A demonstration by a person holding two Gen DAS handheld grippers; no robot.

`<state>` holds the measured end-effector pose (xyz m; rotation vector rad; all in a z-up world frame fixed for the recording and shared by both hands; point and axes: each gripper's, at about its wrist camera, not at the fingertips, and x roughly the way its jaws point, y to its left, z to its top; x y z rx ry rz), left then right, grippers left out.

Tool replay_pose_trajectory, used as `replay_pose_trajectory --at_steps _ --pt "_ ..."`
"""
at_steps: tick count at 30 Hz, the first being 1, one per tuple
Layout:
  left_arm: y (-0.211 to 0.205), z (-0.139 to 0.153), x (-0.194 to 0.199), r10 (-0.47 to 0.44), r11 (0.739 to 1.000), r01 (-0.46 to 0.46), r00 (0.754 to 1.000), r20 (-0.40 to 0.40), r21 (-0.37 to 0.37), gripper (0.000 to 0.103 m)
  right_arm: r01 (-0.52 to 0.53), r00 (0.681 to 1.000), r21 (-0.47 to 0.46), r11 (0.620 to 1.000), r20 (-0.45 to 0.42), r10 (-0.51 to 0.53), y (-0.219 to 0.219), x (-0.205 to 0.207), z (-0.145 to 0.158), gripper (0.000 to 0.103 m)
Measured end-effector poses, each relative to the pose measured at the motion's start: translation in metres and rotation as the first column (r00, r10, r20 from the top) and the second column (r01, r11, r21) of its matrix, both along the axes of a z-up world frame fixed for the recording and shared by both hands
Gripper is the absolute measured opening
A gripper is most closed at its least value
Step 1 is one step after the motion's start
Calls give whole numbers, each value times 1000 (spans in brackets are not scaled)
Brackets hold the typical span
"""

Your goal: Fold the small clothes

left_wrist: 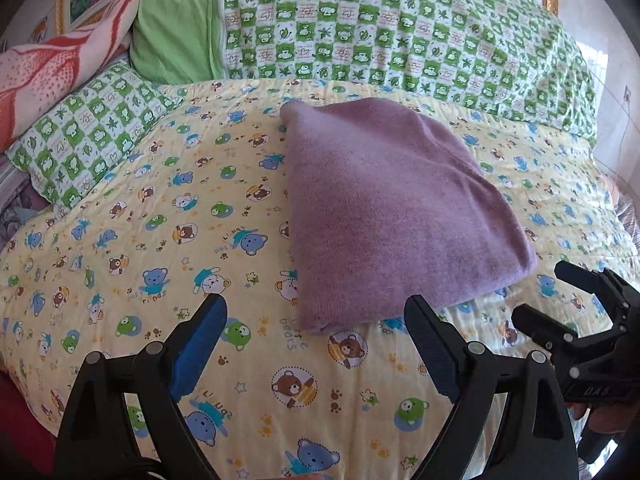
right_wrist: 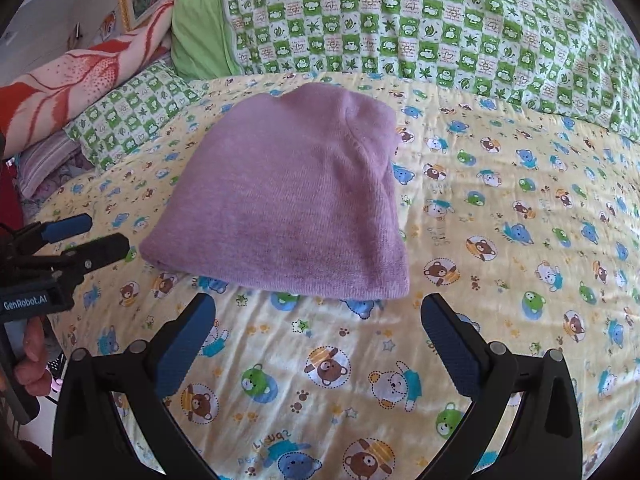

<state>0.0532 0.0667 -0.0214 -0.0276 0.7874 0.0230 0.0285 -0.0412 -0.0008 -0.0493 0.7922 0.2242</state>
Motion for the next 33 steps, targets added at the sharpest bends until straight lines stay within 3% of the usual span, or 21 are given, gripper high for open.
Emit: replay_pose_trajectory --at_steps 5,33 --pt "0 -8 10 11 1000 -11 1000 -12 6 91 -1 1000 -33 999 -2 1 6 8 -10 102" --pt "-5 -4 5 28 1000 -28 1000 6 -6 91 -22 1000 5 1000 4 22 11 21 -11 102"
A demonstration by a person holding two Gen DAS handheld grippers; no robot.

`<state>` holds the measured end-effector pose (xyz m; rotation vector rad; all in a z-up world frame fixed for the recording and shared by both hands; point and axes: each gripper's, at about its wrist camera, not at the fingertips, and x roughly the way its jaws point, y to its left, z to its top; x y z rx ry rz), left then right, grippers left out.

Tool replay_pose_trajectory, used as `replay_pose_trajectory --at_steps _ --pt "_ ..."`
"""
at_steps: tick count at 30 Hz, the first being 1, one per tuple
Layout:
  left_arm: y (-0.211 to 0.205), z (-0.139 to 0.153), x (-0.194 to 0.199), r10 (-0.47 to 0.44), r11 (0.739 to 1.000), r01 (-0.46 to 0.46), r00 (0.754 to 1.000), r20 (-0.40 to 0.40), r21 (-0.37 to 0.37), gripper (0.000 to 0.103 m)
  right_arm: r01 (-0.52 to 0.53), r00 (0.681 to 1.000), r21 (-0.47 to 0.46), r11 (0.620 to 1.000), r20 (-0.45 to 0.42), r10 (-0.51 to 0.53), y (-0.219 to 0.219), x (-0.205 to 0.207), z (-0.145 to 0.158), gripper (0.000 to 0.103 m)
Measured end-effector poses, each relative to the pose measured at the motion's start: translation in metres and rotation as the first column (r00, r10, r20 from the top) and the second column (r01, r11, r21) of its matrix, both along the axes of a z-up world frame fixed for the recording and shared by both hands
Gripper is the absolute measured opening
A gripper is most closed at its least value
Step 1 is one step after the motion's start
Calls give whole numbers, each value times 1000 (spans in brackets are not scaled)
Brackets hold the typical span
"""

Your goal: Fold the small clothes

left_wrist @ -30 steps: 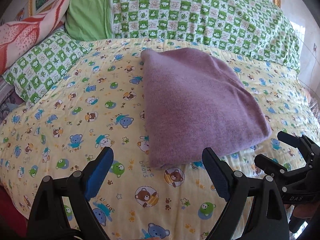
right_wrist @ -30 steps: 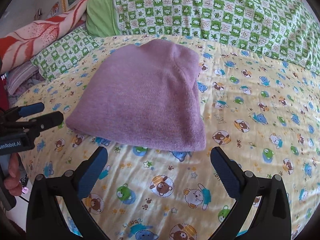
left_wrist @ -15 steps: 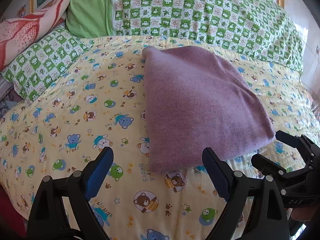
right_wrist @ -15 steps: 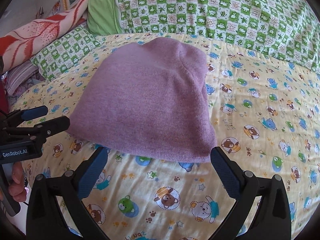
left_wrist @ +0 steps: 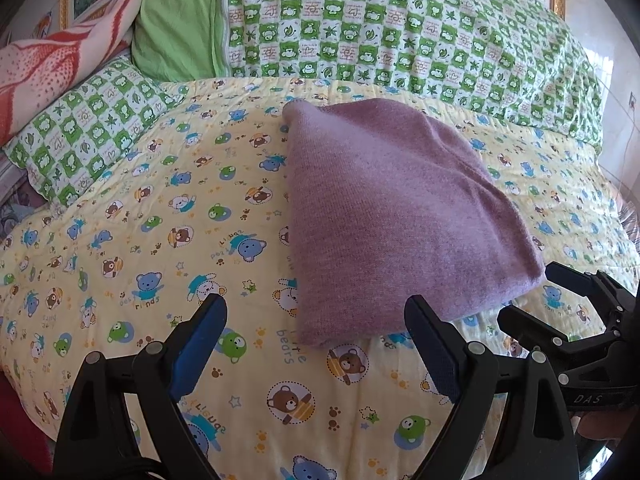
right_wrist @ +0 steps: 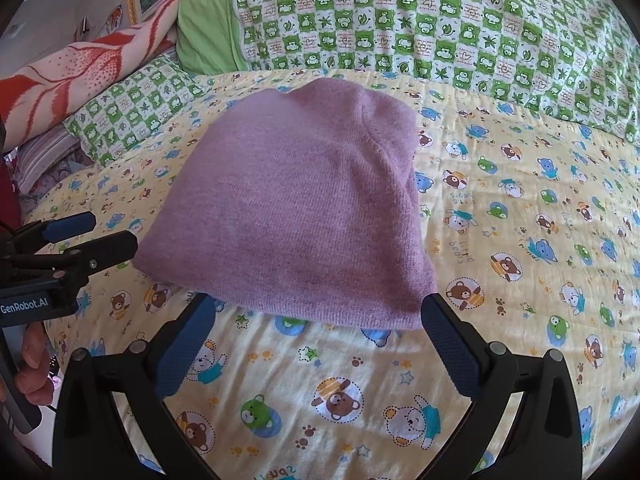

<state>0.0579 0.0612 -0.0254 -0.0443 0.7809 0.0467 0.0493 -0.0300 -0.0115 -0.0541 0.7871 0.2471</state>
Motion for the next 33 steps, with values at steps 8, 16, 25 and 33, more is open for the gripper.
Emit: replay_pose_trajectory --at_steps 8,16,25,33 --pt "-1 1 -3 -3 1000 3 1000 4 10 91 9 1000 7 1000 13 -9 -1 -2 2 102" --pt "-3 1 -5 -10 1000 10 1000 7 16 92 10 1000 12 1000 17 -10 -3 -2 3 102" --pt "-2 2 -4 -18 1000 18 1000 3 24 92 14 1000 15 1000 20 -15 -4 -3 5 102" --pt "-1 2 -3 -16 999 16 1000 -1 30 92 18 1000 16 1000 18 -19 -4 -3 4 102"
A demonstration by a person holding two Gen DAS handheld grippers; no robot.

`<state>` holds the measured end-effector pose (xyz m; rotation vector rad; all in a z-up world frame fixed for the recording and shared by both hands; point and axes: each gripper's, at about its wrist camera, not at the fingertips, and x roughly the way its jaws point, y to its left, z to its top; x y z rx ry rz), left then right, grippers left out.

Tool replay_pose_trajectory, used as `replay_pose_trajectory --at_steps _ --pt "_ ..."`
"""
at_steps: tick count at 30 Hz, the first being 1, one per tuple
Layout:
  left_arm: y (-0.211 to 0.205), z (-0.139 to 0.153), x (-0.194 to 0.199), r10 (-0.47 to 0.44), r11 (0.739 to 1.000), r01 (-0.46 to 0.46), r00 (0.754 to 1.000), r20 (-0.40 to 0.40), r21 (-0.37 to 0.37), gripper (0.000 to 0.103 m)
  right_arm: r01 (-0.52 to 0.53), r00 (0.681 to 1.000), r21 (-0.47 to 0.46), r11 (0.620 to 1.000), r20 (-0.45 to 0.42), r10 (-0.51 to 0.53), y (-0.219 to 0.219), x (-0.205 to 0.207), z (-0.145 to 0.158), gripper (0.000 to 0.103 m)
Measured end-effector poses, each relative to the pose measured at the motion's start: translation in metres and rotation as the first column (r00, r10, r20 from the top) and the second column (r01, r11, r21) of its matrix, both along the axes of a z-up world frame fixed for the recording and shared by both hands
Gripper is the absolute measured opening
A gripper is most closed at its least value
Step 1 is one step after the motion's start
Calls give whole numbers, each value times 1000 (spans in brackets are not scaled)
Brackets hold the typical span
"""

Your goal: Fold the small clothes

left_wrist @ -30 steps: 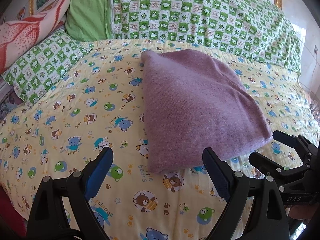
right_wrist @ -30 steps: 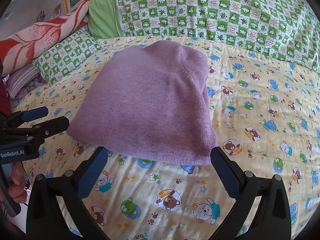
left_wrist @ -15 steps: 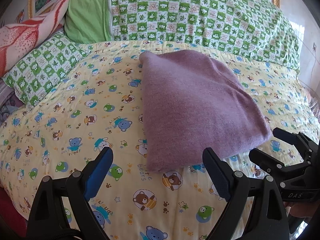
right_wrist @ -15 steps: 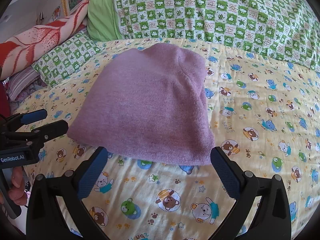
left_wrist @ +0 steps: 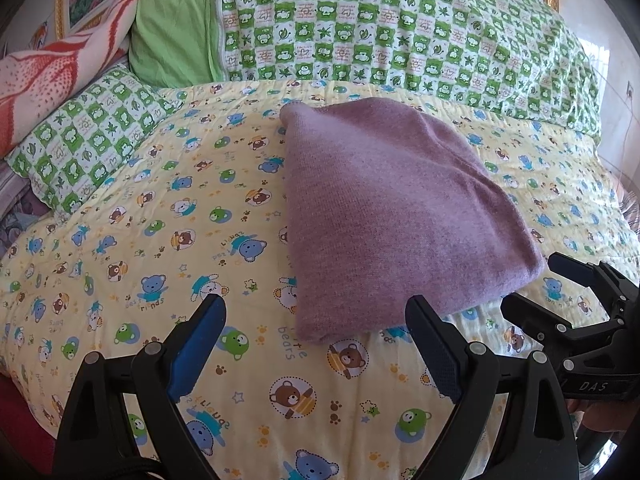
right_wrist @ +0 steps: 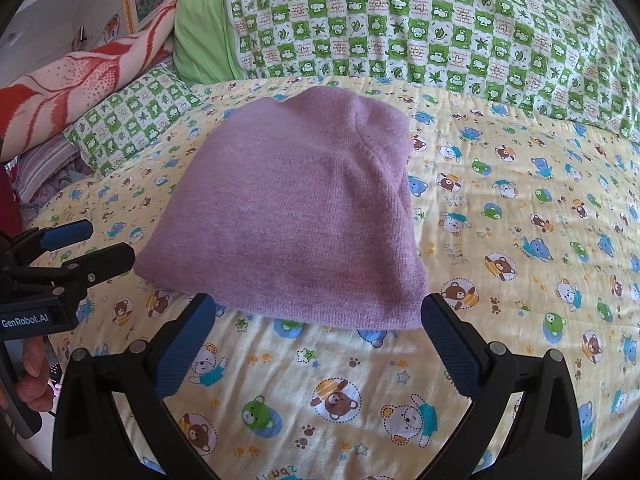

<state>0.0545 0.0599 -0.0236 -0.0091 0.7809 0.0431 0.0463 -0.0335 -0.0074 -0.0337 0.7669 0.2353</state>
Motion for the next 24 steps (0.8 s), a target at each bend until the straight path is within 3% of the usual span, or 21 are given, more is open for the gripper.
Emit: replay_pose_trajectory --at_steps 24 --pt "3 0 4 -14 1000 14 1000 -6 -6 92 12 1000 -1 1000 -6 -12 1 2 -2 102"
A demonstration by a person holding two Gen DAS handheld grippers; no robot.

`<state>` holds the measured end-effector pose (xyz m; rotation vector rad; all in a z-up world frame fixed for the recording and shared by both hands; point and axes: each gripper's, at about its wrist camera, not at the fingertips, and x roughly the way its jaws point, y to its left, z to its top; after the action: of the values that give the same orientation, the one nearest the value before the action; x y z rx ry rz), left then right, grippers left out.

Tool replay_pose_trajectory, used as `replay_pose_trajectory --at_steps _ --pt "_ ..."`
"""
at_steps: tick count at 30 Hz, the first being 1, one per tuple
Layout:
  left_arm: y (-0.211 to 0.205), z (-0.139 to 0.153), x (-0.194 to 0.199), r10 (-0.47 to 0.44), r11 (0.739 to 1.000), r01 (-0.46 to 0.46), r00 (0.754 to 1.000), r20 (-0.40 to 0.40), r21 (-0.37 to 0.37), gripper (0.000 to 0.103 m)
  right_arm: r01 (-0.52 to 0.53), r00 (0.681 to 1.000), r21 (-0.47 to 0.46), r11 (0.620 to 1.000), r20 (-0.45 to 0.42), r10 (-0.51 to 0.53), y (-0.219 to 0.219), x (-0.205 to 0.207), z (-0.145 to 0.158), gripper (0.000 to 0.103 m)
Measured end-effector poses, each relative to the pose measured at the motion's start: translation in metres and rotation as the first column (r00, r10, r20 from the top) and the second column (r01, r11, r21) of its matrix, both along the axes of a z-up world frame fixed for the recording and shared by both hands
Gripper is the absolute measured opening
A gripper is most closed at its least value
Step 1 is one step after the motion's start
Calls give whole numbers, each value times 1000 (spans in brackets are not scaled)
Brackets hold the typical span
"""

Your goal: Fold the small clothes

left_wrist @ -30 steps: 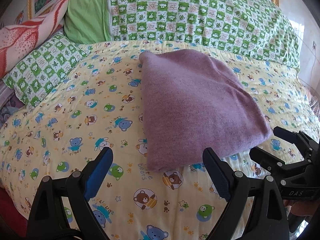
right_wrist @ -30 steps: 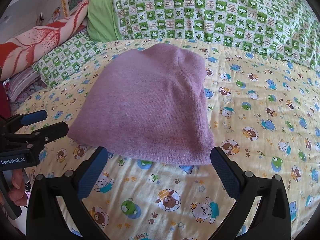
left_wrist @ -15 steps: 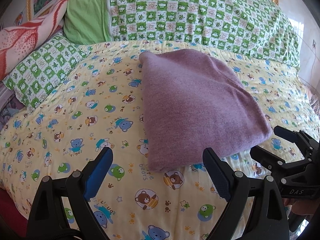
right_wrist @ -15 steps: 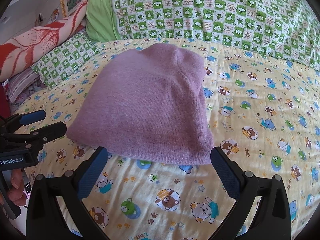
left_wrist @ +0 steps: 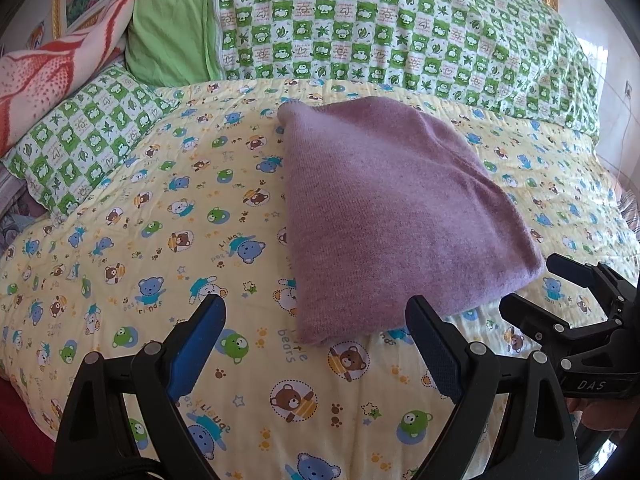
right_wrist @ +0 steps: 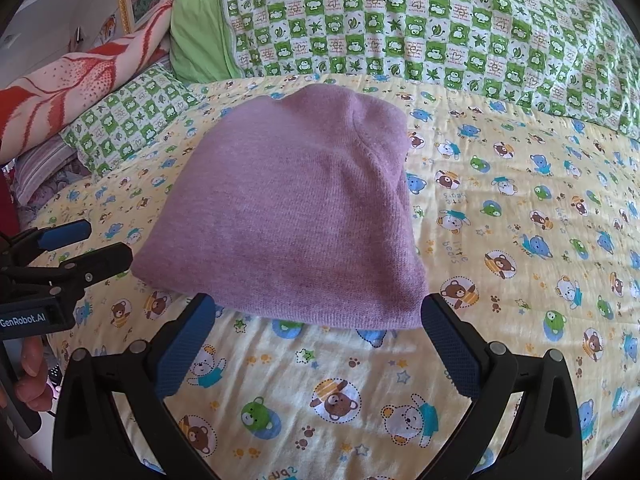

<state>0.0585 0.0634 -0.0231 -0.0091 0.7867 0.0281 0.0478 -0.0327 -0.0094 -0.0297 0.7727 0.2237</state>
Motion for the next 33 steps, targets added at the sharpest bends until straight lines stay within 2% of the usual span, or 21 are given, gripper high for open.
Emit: replay_pose_trajectory --at_steps 33 --pt "0 -4 2 7 1000 -7 1000 -10 -4 92 6 1000 0 1000 0 -6 -2 2 -2 102"
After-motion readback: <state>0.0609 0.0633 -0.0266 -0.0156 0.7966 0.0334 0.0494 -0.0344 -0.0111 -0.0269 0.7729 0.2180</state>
